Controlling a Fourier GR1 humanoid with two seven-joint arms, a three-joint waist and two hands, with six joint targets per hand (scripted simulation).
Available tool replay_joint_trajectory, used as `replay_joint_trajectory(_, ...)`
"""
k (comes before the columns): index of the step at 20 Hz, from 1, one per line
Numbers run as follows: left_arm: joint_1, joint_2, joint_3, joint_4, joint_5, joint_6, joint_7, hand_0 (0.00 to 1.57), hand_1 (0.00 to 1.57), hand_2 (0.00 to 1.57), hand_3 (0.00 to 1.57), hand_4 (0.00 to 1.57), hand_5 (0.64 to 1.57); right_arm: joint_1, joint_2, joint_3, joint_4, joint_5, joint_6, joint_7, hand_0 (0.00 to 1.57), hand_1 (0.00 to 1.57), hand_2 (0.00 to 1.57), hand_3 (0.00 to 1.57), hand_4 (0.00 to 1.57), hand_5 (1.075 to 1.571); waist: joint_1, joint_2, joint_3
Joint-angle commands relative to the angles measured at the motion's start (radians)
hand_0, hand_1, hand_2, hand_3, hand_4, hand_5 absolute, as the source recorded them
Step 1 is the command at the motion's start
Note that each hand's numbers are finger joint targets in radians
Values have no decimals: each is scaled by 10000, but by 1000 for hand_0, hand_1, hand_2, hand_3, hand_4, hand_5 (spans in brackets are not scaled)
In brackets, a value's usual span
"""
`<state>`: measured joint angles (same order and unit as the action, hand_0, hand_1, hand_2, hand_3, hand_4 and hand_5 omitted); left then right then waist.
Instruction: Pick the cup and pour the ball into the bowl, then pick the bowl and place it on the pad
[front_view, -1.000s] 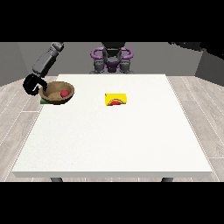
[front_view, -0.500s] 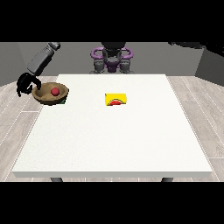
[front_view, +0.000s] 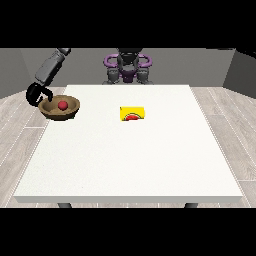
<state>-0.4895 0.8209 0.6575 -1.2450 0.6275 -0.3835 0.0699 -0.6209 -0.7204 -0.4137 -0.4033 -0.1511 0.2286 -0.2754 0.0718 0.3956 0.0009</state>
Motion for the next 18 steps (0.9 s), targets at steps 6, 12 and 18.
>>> replay_joint_trajectory(6, 297, 195, -25, 1105, -410, -422, -693, 0, 0, 0, 0, 651, 1538, -268, -591, -599, 362, -657, -197, 1746, 1337, 1337, 1571, 1060, 0, 1571, -138, -654, -6)
replay_joint_trajectory(12, -178, 465, -247, 717, 354, -105, 710, 0, 0, 0, 0, 761, 1544, -184, -348, -48, 436, -104, -535, 1768, 0, 0, 0, 0, 0, 1485, -142, -1316, 3)
replay_joint_trajectory(18, 479, -1346, -1619, 141, -1, 667, 1428, 0, 0, 0, 0, 983, 1570, -1012, -566, 242, -141, -141, 365, 2832, 0, 0, 0, 0, 659, 1233, -568, -3839, -32)
